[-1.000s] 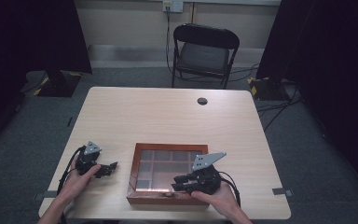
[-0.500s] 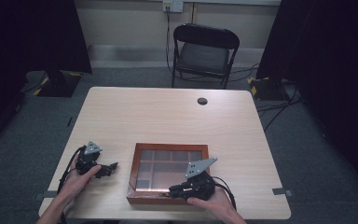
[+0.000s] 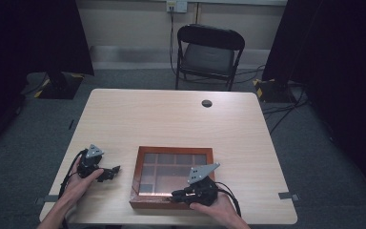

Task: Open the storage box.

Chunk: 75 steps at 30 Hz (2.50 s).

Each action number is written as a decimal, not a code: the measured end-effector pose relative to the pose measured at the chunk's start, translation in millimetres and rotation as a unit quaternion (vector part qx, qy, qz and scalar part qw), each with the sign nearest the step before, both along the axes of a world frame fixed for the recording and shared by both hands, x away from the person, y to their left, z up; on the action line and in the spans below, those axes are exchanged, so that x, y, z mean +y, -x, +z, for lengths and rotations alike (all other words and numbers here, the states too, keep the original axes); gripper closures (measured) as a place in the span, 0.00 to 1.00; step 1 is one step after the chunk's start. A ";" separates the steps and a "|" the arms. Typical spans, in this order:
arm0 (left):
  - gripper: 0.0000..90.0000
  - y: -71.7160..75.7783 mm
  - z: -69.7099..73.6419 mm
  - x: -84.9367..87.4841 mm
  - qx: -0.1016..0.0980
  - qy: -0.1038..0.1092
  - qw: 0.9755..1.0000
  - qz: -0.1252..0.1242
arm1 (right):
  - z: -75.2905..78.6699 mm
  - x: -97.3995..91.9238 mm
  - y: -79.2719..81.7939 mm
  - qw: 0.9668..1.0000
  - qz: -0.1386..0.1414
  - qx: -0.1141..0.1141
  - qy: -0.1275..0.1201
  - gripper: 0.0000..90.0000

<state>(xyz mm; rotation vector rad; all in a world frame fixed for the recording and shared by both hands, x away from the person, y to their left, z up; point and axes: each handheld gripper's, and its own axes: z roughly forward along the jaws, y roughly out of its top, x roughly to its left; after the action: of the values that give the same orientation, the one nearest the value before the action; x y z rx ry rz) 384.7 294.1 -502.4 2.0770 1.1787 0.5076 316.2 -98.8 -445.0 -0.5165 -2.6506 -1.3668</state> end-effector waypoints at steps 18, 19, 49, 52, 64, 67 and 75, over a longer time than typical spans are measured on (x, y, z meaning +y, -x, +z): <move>0.18 8.0 9.9 -5.5 -0.001 0.028 0.999 -0.027 | 11.3 -1.4 -3.9 1.000 0.002 0.011 -0.011 0.92; 0.18 8.5 10.6 -5.8 -0.003 0.029 0.999 -0.028 | 12.8 -1.8 -4.3 1.000 0.001 0.013 -0.012 0.92; 0.19 28.1 34.7 -31.9 -0.041 0.082 0.990 -0.104 | 39.6 -1.1 -16.9 0.999 0.011 0.036 -0.006 0.93; 0.19 29.5 36.3 -34.4 -0.040 0.081 0.990 -0.113 | 42.5 -1.8 -19.6 0.999 0.013 0.041 -0.009 0.93; 0.18 30.9 45.0 -48.8 -0.049 0.095 0.985 -0.137 | 69.5 -1.4 -32.9 0.999 0.021 0.041 -0.006 0.93; 0.18 30.5 47.1 -54.3 -0.057 0.093 0.983 -0.147 | 74.3 -1.3 -35.5 0.999 0.022 0.037 -0.007 0.93; 0.18 35.9 52.0 -58.6 -0.078 0.127 0.976 -0.159 | 85.1 -1.6 -41.2 0.999 0.018 0.038 -0.009 0.93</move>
<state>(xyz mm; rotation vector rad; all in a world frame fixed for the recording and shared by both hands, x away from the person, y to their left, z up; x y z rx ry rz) 348.9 235.6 -450.4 1.9156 0.7576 0.3405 357.4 -100.5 -359.9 -0.5044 -2.5728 -1.3329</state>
